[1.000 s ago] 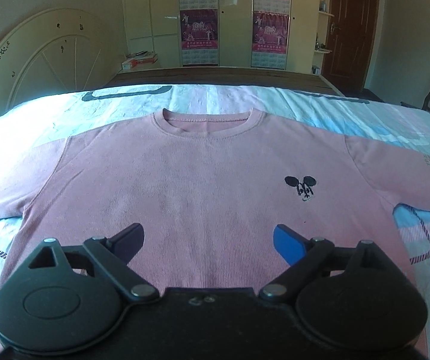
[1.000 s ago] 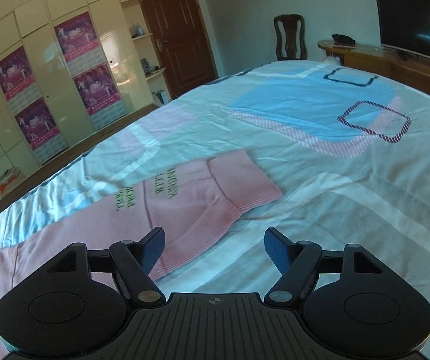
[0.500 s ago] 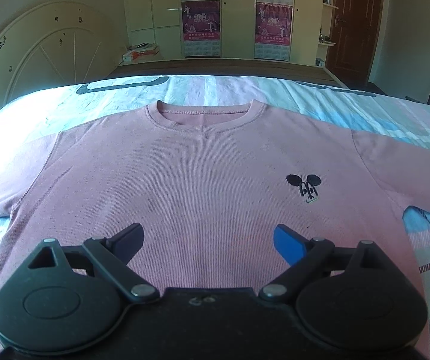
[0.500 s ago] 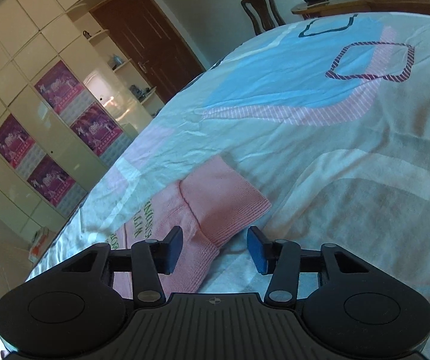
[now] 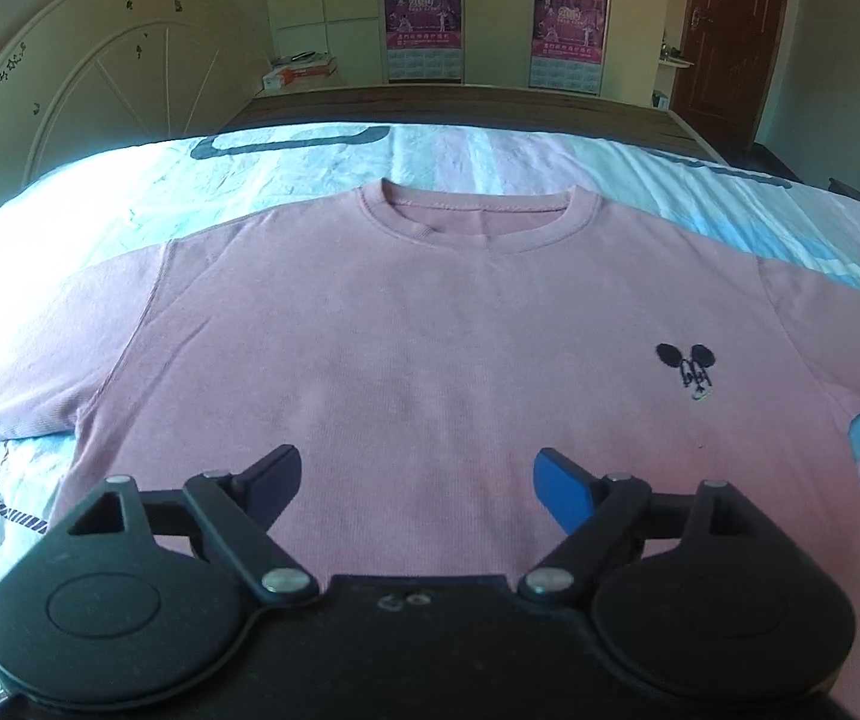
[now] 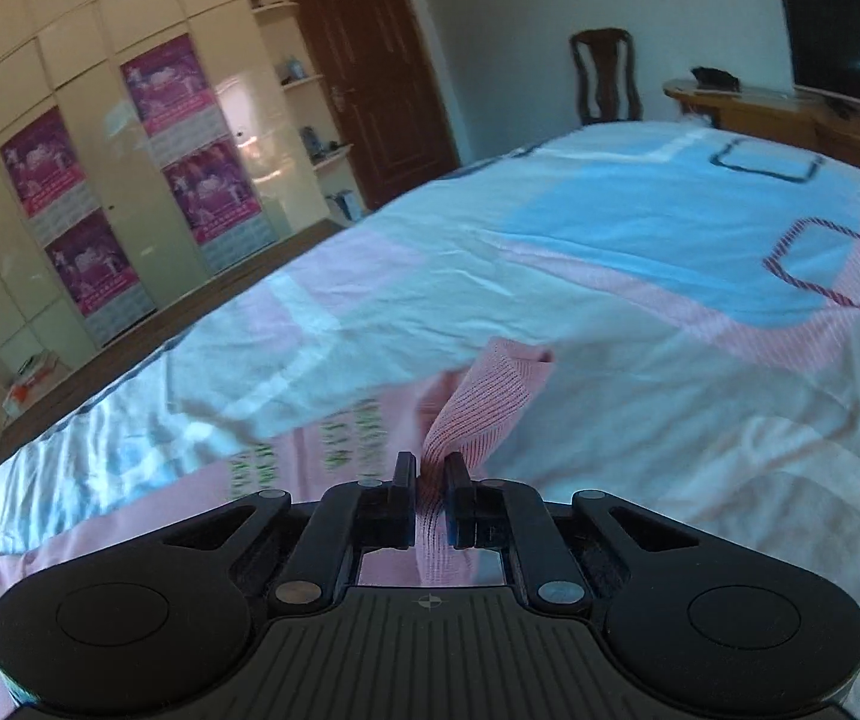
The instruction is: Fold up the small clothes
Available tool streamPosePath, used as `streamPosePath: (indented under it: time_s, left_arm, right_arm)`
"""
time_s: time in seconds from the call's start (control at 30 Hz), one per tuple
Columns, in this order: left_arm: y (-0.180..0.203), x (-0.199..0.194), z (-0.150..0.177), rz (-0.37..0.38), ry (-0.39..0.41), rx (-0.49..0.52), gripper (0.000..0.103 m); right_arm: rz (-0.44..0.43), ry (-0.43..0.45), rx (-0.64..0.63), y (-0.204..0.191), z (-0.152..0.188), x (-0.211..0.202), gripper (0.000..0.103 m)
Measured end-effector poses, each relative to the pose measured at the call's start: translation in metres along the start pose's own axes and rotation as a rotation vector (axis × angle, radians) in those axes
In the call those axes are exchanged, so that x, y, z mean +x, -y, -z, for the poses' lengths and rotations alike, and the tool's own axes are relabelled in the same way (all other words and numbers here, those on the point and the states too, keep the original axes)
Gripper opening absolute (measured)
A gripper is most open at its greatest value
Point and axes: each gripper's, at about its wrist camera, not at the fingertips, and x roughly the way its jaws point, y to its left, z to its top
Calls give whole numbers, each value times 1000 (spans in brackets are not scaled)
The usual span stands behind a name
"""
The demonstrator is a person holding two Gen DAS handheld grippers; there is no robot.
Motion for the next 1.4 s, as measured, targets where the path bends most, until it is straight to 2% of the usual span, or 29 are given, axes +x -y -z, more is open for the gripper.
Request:
streamPosePath:
  time_s: [0.2, 0.3, 0.37, 0.43, 0.6, 0.7, 0.73, 0.83, 0.9, 1.0, 1.13, 1.2, 1.3, 1.37, 1.4]
  left_arm:
    - [-44, 10, -2, -34, 16, -53, 101]
    - [-66, 17, -4, -6, 12, -76, 102]
    - [-81, 18, -3, 43, 21, -92, 99]
    - [-96, 19, -2, 86, 30, -111, 84]
    - [-131, 27, 2, 123, 16, -151, 66]
    - [-147, 32, 2, 161, 10, -183, 64]
    - [-150, 33, 2, 168, 9, -188, 64]
    - [-148, 40, -3, 199, 1, -175, 66]
    - [-138, 45, -8, 249, 2, -160, 63]
    - [-114, 55, -18, 365, 3, -150, 52]
    - [-62, 82, -33, 505, -26, -115, 52]
    - [-36, 97, -40, 546, -47, -101, 52]
    - [-5, 117, -50, 557, -72, -73, 50]
    - [9, 128, -56, 590, -93, -86, 31]
    - [15, 135, -58, 611, -110, -100, 12]
  right_arm:
    - [-221, -37, -222, -128, 38, -12, 8]
    - [-314, -71, -339, -191, 73, -24, 8]
    - [-359, -91, -427, -232, 101, -29, 8]
    - [-393, -109, -497, -266, 126, -32, 8]
    - [-440, -121, -647, -334, 182, -41, 8]
    - [-489, -150, -701, -366, 212, -42, 7]
    - [-511, -168, -710, -377, 222, -41, 0]
    - [-522, -252, -762, -405, 250, -27, 1]
    - [-475, -197, -737, -403, 253, -33, 3]
    - [-428, -136, -589, -374, 229, -45, 4]
    - [-243, -76, -433, -319, 191, -43, 4]
    - [-151, -43, -350, -290, 170, -41, 4]
    - [-42, -35, -189, -240, 141, -40, 4]
    - [6, -52, -92, -207, 124, -36, 4]
    - [20, -58, -59, -195, 119, -34, 4]
